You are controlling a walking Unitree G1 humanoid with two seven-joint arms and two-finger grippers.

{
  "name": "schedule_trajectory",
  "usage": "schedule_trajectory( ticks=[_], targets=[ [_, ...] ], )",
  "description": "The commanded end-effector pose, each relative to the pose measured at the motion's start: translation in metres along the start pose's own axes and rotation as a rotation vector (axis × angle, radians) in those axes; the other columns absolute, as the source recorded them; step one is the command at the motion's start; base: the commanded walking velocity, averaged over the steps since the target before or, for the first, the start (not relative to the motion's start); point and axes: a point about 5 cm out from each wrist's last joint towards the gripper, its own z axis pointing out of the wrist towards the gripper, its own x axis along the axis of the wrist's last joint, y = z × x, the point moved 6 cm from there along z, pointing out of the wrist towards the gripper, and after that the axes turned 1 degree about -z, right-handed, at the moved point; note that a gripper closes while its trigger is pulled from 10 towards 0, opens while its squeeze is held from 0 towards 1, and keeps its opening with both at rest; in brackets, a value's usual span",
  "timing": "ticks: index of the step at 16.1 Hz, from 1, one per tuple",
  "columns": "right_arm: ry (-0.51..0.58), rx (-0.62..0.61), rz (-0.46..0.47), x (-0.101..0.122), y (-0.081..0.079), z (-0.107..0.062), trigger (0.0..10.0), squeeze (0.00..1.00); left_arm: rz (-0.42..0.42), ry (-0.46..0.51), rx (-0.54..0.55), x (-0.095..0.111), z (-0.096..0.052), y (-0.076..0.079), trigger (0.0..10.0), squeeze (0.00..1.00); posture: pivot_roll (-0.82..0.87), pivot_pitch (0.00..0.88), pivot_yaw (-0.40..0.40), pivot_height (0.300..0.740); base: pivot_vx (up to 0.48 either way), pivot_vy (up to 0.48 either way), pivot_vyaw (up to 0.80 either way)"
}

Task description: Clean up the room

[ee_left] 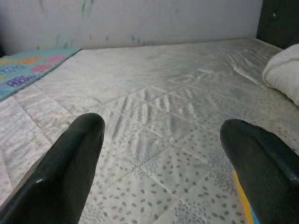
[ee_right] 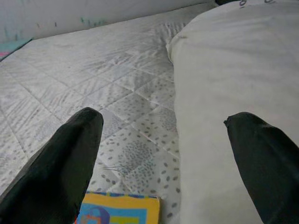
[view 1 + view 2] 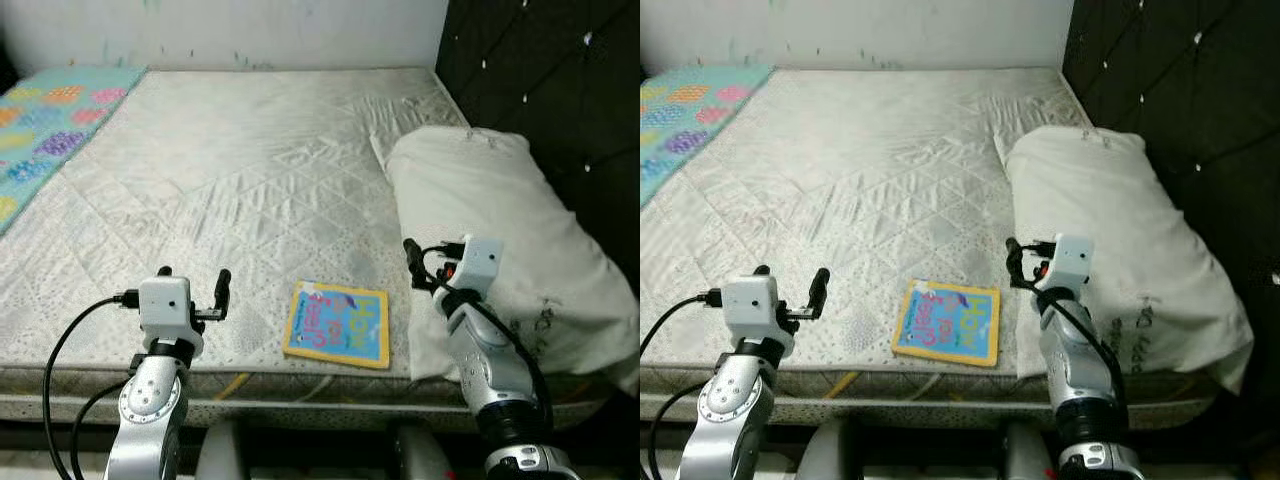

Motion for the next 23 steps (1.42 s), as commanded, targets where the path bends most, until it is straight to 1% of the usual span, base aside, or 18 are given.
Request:
schedule_trajectory(
  ticks=[1, 2, 5, 6, 7, 10, 12, 13, 14, 15, 17, 18, 19, 20, 21, 23],
  targets=[
    [0.017, -0.004, 0.006, 0.004, -0.001, 0.000, 10.0, 0.00, 0.016, 0.011, 0.025, 0.002, 0.000, -0.006, 10.0, 0.00, -0.02, 0.000, 0.011, 0.664, 0.000, 0.000, 0.00],
    [0.018, -0.010, 0.012, 0.005, 0.001, 0.000, 10.0, 0.00, 0.016, 0.013, 0.023, 0.002, 0.000, -0.005, 10.0, 0.00, -0.02, 0.000, 0.011, 0.682, 0.000, 0.000, 0.00],
    [0.026, -0.017, 0.006, 0.008, 0.005, 0.000, 10.0, 0.00, 0.009, 0.030, 0.017, 0.006, 0.003, -0.004, 10.0, 0.00, -0.03, 0.000, 0.014, 0.715, 0.000, 0.000, 0.00],
    [0.026, -0.019, 0.004, 0.008, 0.006, 0.000, 10.0, 0.00, 0.019, 0.039, 0.014, 0.008, 0.005, -0.003, 10.0, 0.00, -0.03, 0.000, 0.016, 0.724, 0.000, 0.000, 0.00],
    [0.028, -0.031, 0.002, 0.008, 0.009, 0.000, 10.0, 0.00, 0.050, 0.059, 0.008, 0.013, 0.007, 0.000, 10.0, 0.00, -0.03, 0.000, 0.021, 0.738, 0.000, 0.000, 0.00],
    [0.034, -0.046, -0.005, 0.009, 0.013, -0.001, 10.0, 0.00, 0.056, 0.059, 0.010, 0.013, 0.010, 0.001, 10.0, 0.00, -0.04, 0.000, 0.026, 0.740, 0.000, 0.000, 0.00],
    [0.025, -0.064, -0.026, 0.005, 0.020, -0.004, 10.0, 0.00, 0.021, 0.045, 0.003, 0.009, 0.010, 0.003, 10.0, 0.00, -0.04, 0.000, 0.027, 0.740, 0.000, 0.000, 0.00],
    [0.025, -0.070, -0.033, 0.004, 0.022, -0.005, 10.0, 0.00, 0.027, 0.044, 0.000, 0.008, 0.010, 0.004, 10.0, 0.00, -0.05, 0.000, 0.033, 0.740, 0.000, 0.000, 0.00],
    [0.028, -0.077, -0.035, 0.004, 0.024, -0.006, 10.0, 0.00, 0.013, 0.039, -0.001, 0.006, 0.010, 0.004, 10.0, 0.00, -0.05, 0.000, 0.031, 0.740, 0.000, 0.000, 0.00],
    [0.028, -0.077, -0.039, 0.005, 0.023, -0.006, 10.0, 0.00, 0.023, 0.041, -0.010, 0.006, 0.011, 0.005, 10.0, 0.00, -0.05, 0.000, 0.022, 0.740, 0.000, 0.000, 0.00],
    [0.030, -0.066, -0.050, 0.007, 0.021, -0.006, 10.0, 0.00, -0.003, 0.040, 0.000, 0.007, 0.014, 0.005, 10.0, 0.00, -0.05, 0.000, 0.019, 0.740, 0.000, 0.000, 0.00],
    [0.031, -0.077, -0.056, 0.008, 0.025, -0.006, 10.0, 0.00, -0.016, 0.045, -0.007, 0.009, 0.013, 0.009, 10.0, 0.00, -0.04, 0.000, 0.014, 0.740, 0.000, 0.000, 0.00],
    [0.034, -0.088, -0.059, 0.007, 0.029, -0.008, 10.0, 0.00, -0.039, 0.040, -0.020, 0.008, 0.011, 0.012, 10.0, 0.00, -0.05, 0.000, 0.016, 0.740, 0.000, 0.000, 0.00],
    [0.027, -0.105, -0.054, 0.004, 0.032, -0.010, 10.0, 0.00, -0.040, 0.030, -0.025, 0.005, 0.008, 0.012, 10.0, 0.00, -0.05, 0.000, 0.018, 0.740, 0.000, 0.000, 0.00],
    [0.027, -0.109, -0.050, 0.003, 0.032, -0.012, 10.0, 0.00, -0.034, 0.021, -0.027, 0.001, 0.005, 0.012, 10.0, 0.00, -0.05, 0.000, 0.019, 0.740, 0.000, 0.000, 0.00],
    [0.024, -0.092, -0.052, -0.001, 0.026, -0.018, 10.0, 0.00, -0.048, 0.008, -0.035, -0.001, 0.004, 0.016, 10.0, 0.00, -0.06, 0.000, 0.019, 0.740, 0.000, 0.000, 0.00]
  ],
)
